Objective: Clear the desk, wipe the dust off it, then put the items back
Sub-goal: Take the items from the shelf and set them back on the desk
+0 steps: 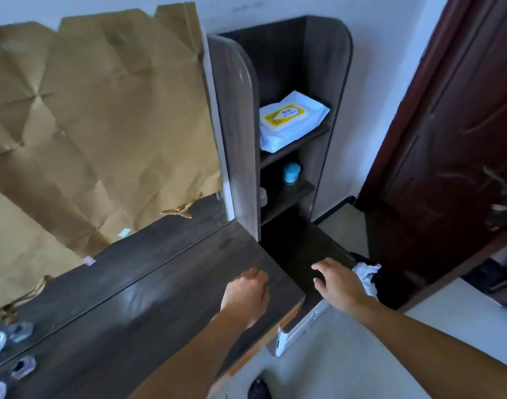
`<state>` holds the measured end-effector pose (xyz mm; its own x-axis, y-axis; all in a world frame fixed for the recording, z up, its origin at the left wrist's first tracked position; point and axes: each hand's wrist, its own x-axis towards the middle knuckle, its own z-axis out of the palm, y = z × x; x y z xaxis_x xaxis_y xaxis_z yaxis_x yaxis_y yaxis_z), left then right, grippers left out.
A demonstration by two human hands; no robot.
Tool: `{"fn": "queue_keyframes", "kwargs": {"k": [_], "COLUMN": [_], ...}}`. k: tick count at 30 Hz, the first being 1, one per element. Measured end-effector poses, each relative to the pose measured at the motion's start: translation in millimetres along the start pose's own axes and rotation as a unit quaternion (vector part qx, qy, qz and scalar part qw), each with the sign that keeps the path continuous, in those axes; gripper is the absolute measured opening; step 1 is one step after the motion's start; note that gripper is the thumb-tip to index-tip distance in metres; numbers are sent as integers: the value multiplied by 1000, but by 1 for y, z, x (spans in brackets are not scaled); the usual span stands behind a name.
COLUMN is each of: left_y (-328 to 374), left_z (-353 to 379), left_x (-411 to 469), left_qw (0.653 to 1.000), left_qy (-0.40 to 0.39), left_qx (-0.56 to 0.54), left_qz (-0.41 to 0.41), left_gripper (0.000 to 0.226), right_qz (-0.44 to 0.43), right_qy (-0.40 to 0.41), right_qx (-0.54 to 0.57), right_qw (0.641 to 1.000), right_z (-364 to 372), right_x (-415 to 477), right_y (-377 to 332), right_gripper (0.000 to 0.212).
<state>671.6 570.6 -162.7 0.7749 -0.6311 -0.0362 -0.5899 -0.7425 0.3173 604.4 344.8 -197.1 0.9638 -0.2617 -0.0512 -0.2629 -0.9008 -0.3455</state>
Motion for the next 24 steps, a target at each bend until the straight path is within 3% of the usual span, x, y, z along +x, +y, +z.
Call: {"fn": "queue_keyframes", "kwargs": {"k": [7, 12, 19, 24], "left_y": [24, 34, 30, 23], "left_z": [-1, -9, -8, 7], "left_x": [105, 190, 260, 291], "left_qw": [999, 996, 986, 971], "left_qy": [7, -26, -85, -77], "left_qx": [14, 90, 58, 2], "left_qz": [38, 11, -132, -226], "left_gripper": [27, 43, 62, 71], "right_qz": [20, 12, -24, -78], "right_qy": [-9, 1, 4, -4], "right_qx": [-2, -11, 14, 25], "right_qw": [1000, 1000, 1000, 997], "right_z": [-16, -37, -45, -40], "right_x": [49, 91, 134, 170], "right_y": [46, 67, 95, 117], "right_gripper": [35, 37, 36, 30]}}
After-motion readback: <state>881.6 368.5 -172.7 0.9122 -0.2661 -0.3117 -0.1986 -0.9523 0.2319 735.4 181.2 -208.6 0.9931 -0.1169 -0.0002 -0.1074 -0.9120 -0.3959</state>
